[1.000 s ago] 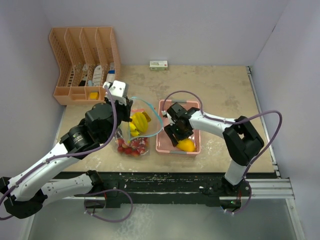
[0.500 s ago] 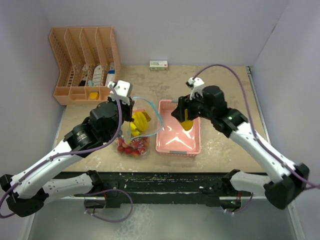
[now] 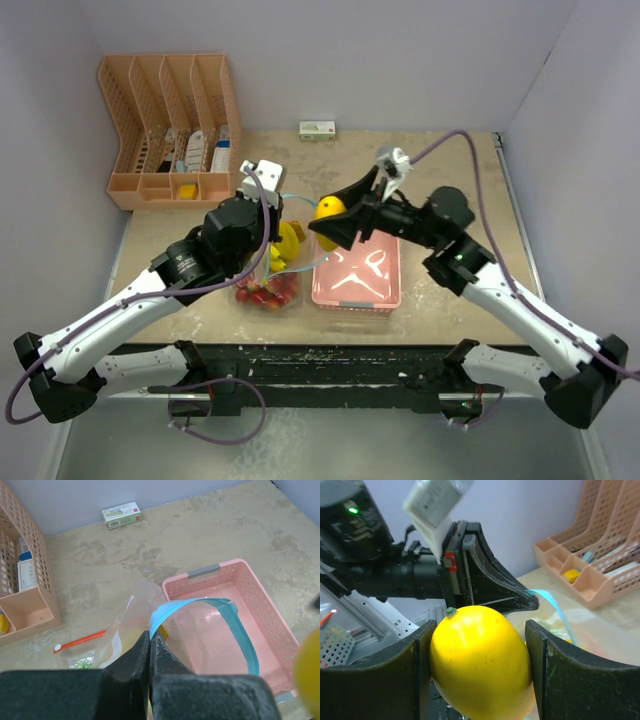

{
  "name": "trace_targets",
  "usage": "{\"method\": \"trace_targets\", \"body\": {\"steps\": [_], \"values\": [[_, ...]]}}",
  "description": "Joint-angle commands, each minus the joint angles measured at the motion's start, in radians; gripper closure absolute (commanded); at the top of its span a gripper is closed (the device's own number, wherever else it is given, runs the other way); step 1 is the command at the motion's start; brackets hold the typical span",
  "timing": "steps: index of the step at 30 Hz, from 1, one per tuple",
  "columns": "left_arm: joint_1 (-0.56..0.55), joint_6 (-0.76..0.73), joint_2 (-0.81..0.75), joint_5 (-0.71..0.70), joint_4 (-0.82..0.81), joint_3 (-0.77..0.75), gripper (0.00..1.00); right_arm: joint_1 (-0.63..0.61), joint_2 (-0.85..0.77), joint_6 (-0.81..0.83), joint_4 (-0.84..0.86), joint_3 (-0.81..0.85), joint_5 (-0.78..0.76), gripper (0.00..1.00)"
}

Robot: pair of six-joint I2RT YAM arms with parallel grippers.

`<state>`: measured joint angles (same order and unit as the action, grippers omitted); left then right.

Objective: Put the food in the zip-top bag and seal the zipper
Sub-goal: Pick up the fake fruit from the bin, then place the fake fruit in the zipper food storage bag.

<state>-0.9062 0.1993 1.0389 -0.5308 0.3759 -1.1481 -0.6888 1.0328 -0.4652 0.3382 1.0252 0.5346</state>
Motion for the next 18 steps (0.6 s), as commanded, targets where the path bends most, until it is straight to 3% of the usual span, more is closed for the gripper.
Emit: {"method": "trace_targets", "body": {"steps": [1, 8, 16, 18], "values": [[-0.004, 0.009, 0.001, 0.024, -0.055, -0.05, 1.0, -0.106, 0.089, -0.052, 0.238, -0.043, -0.148, 0.95], [-0.005, 0.009, -0.014, 0.034, -0.048, -0.053, 1.0, -0.195, 0.146, 0.013, 0.442, -0.177, -0.496, 0.94], [-0.005, 0.014, -0.019, 0.056, -0.055, -0.051, 1.0, -0.198, 0.21, 0.088, 0.457, -0.19, -0.664, 0.74], [-0.005, 0.013, -0.013, 0.054, -0.057, -0.05, 1.0, -0.2, 0.221, 0.111, 0.394, -0.15, -0.67, 0.62]]}}
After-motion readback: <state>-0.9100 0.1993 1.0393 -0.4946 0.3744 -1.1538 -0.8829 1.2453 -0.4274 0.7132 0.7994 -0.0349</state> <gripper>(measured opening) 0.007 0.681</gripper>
